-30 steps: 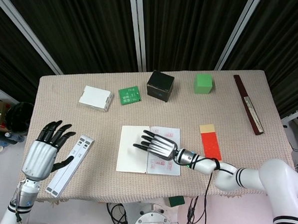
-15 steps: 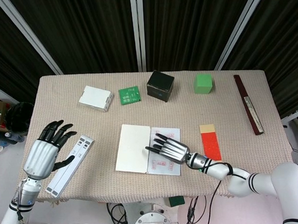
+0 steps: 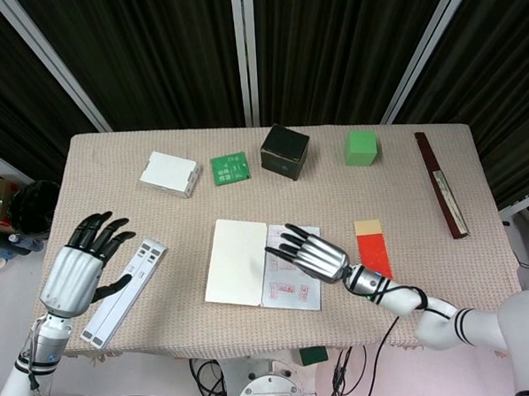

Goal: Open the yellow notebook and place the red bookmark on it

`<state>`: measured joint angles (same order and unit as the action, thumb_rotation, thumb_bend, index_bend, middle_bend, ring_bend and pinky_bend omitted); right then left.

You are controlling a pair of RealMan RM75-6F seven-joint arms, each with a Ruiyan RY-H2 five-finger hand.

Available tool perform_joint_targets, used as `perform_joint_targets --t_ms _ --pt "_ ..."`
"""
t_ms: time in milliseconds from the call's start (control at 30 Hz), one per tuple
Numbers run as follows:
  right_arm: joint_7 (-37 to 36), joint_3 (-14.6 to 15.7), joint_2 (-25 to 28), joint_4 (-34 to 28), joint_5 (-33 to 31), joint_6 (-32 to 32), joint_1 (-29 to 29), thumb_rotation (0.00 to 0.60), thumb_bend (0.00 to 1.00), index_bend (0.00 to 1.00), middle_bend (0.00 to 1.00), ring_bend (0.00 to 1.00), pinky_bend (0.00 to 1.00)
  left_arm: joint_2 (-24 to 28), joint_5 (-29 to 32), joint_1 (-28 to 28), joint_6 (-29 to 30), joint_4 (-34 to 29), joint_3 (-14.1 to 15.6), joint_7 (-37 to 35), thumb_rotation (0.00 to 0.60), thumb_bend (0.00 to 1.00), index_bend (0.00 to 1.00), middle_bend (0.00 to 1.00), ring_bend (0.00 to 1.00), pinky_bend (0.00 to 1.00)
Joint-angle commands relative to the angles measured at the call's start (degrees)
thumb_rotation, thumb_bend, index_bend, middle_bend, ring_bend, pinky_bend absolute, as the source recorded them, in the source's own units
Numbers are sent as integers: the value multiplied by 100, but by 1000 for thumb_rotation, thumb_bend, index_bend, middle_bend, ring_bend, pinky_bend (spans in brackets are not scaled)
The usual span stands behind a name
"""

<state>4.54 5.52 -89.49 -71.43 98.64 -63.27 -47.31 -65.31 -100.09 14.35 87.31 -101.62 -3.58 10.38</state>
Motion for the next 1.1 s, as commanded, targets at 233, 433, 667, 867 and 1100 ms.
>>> perform_joint_targets --t_ms 233,433,667,867,1100 --pt "743 418 1159 -316 239 -518 717 600 103 255 253 141 102 -37 -17 29 -44 -1 8 11 600 14 282 204 112 162" --pt "1024 752 1194 433 845 -572 798 600 17 291 188 91 52 -51 -28 67 -102 -59 3 92 600 14 282 204 112 162" --pt "675 948 1094 1300 1308 -958 908 600 0 275 158 59 0 -31 8 22 -69 -122 18 139 600 14 281 204 112 161" --pt "380 949 859 1860 1267 -1176 1183 600 0 214 141 50 0 -66 26 37 -105 -95 21 117 600 14 280 204 112 162" --pt "152 883 440 2375 1265 -1265 1302 600 0 191 132 46 0 -60 10 55 -122 -126 18 148 600 14 280 204 112 162"
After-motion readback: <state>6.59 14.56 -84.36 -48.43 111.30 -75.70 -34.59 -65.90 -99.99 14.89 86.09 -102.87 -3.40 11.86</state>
